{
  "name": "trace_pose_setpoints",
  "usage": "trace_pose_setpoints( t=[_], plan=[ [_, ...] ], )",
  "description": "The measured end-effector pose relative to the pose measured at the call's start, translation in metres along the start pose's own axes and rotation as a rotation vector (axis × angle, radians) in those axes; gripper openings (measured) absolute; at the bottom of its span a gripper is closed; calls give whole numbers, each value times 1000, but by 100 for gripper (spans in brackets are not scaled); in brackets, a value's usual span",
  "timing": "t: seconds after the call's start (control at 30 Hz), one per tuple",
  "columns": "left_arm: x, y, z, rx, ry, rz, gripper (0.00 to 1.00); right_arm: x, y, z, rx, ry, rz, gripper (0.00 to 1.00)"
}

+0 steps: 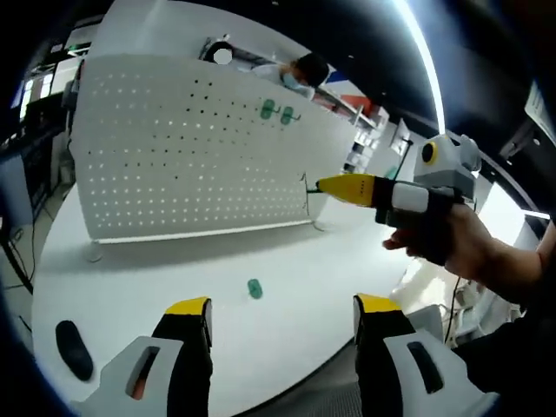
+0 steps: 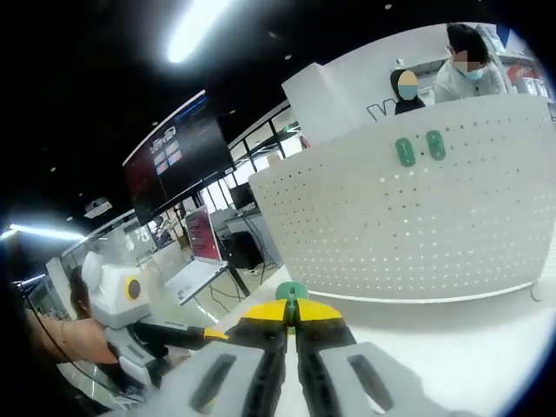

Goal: Insert the hook assembly into the mounting plate slot until the hook locks in place.

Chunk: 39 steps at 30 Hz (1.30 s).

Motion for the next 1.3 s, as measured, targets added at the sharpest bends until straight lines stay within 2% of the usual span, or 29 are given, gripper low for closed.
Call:
trace_pose_setpoints(
  t=[0.23, 0.53, 0.73, 1.3],
  plan=[
    [-5, 1, -3, 6, -9, 13, 79, 27, -2, 24, 86, -28, -97, 0],
    [-10, 1, -4, 16, -12, 25, 85, 46, 0, 36, 119, -63, -172, 0],
    [-12, 2, -4, 13, -5, 21, 87, 50, 1, 44, 159, -84, -202, 0],
    [-20, -2, 4, 36, 10, 34, 95, 87, 8, 81, 263, -100, -296, 0]
  ],
)
Point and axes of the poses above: the point that each gripper's makers call its tool centre point, and the gripper's own axes: y roughly forward along the fingers, x roughly to its right, z roughly out of its top, the point moved 6 cm from there along -y, roughly backward along the fingers, and after that the axes turned 7 degrees about -x, right-handed, at the moved point
